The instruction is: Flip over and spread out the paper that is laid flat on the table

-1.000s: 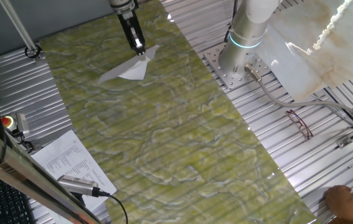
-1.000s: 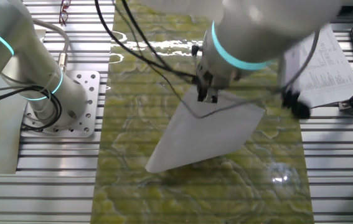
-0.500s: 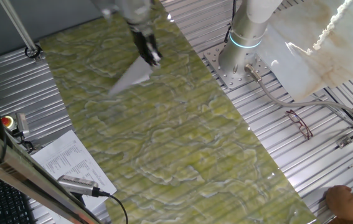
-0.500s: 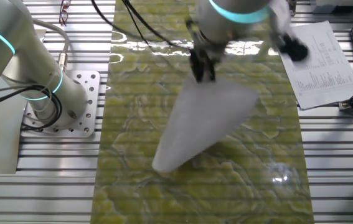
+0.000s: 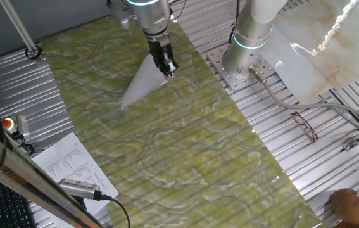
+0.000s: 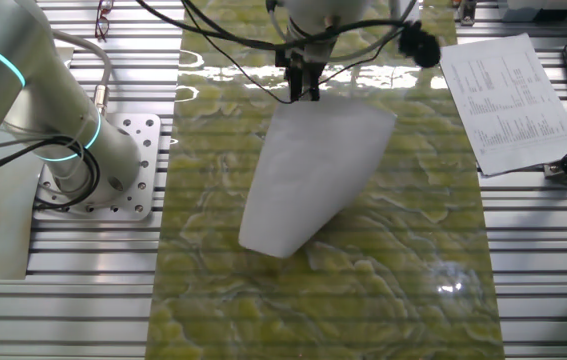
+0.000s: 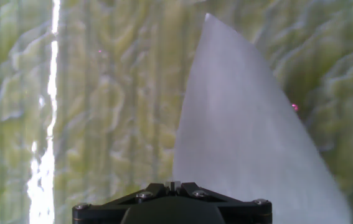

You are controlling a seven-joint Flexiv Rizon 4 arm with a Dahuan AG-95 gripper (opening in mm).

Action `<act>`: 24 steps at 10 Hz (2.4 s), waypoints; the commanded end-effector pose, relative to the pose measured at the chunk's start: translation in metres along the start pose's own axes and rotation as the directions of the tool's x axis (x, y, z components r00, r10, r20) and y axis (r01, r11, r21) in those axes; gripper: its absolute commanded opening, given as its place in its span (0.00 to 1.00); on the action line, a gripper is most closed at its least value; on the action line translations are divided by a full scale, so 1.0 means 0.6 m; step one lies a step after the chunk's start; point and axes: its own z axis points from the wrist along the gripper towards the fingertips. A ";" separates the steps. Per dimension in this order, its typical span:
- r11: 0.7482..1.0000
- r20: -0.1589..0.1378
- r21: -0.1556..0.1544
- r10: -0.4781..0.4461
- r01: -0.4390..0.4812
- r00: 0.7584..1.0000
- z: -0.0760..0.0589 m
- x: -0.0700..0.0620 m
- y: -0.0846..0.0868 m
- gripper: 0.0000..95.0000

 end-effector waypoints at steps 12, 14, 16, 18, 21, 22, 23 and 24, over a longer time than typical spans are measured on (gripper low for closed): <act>0.975 -0.004 -0.199 0.097 -0.096 0.995 0.037 0.044 0.115 0.00; 0.965 -0.009 -0.218 0.149 -0.148 0.989 0.051 0.056 0.138 0.00; 0.959 0.003 -0.237 0.163 -0.158 0.987 0.056 0.056 0.137 0.00; 0.925 0.023 -0.330 0.208 -0.189 0.978 0.073 0.055 0.134 0.00; 0.916 0.037 -0.347 0.229 -0.202 0.973 0.083 0.064 0.151 0.00; 0.912 0.044 -0.353 0.241 -0.210 0.970 0.085 0.067 0.162 0.00; 0.905 0.069 -0.369 0.254 -0.212 0.965 0.086 0.070 0.169 0.00; 0.887 0.101 -0.409 0.276 -0.213 0.956 0.086 0.069 0.181 0.00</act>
